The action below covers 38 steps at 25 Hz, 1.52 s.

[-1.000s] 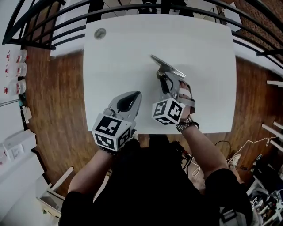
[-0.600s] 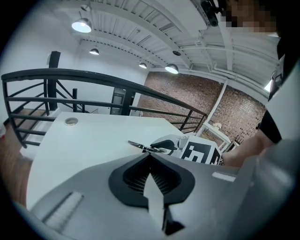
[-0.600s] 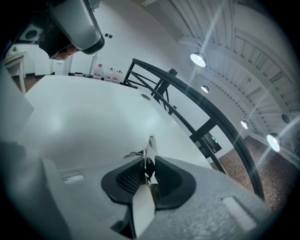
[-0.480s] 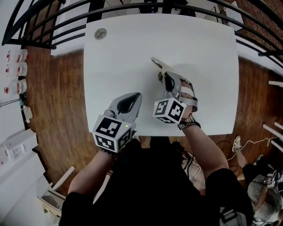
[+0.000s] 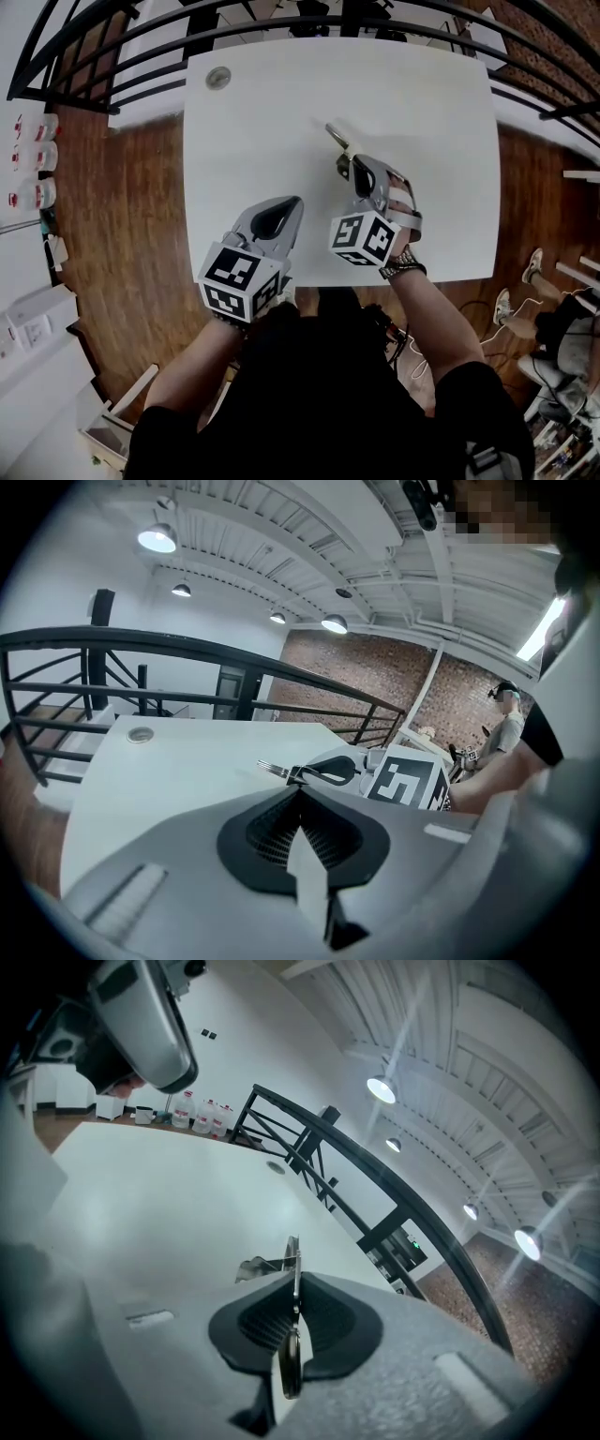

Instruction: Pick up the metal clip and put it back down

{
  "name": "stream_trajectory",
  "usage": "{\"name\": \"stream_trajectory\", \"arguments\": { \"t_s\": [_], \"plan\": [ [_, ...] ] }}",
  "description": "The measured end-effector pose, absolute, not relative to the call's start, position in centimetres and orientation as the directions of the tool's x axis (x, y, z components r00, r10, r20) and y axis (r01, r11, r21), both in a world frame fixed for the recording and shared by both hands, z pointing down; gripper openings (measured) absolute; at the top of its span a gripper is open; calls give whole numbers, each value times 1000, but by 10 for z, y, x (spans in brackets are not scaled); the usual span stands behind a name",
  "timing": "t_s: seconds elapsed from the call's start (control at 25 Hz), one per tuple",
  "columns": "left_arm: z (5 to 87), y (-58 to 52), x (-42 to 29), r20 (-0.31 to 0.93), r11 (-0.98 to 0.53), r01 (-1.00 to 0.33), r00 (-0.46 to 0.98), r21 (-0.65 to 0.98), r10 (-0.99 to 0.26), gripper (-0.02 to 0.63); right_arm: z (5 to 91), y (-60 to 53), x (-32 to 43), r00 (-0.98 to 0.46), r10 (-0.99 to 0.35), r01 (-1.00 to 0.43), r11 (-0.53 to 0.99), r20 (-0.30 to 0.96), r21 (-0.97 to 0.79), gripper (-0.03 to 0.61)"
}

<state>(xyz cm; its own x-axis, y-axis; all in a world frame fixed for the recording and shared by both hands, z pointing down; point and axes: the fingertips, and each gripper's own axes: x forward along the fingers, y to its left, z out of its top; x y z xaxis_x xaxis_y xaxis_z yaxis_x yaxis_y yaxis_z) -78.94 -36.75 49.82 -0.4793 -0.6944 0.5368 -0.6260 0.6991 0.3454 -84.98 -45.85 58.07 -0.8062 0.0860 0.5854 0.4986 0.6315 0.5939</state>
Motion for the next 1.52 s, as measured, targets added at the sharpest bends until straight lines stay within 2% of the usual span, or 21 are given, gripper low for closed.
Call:
{"name": "stream_trajectory", "arguments": {
  "t_s": [0.56, 1.52],
  "plan": [
    [446, -354, -738, 425, 619, -726, -480, 298, -768, 15, 512, -440, -777, -850, 42, 397, 705, 524, 588, -5],
    [372, -273, -591, 267, 469, -864, -415, 185, -870, 15, 411, -350, -600, -917, -39, 186, 841, 398, 509, -5]
  ]
}}
